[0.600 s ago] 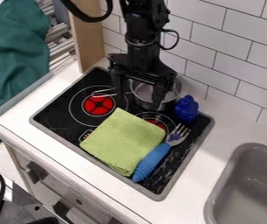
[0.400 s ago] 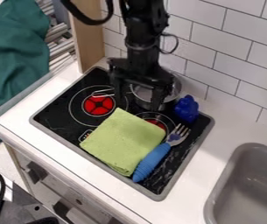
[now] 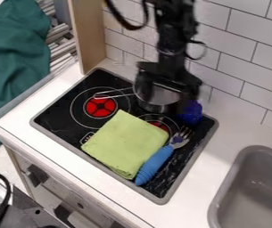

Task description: Take the blue thing and move it over the yellow one

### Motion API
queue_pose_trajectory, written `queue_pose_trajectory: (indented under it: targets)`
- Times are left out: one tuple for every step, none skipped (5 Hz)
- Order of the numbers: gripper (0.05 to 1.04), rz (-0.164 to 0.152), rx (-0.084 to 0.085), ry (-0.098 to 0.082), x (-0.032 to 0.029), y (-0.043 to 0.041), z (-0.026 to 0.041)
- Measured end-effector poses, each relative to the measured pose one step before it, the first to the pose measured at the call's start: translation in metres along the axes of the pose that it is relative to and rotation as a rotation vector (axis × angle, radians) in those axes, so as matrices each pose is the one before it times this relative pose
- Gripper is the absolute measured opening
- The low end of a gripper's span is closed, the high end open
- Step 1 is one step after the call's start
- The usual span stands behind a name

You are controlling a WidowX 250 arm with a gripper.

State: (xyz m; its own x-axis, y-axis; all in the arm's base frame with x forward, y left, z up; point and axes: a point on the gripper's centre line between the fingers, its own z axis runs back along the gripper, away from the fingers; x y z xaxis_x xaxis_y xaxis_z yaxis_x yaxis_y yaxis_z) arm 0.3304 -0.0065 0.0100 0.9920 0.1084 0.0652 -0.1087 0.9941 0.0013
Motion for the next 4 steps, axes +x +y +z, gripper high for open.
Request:
queue_pose_trajectory:
  targets:
    - [0.998,-0.0634,-0.0198,0.0180,0.01787,-0.02357,-0.01306]
    - [0.998,-0.0147,-0.0083,0.0365,0.01261,-0.00621,-0.01166]
    - [0.998,0.0260,-0.0144,0.0304,-0.00360,0.00052,-0.00852]
    - [0.984,0.0183,-0.0050,0.0245,0.00104,0.00449,-0.00626]
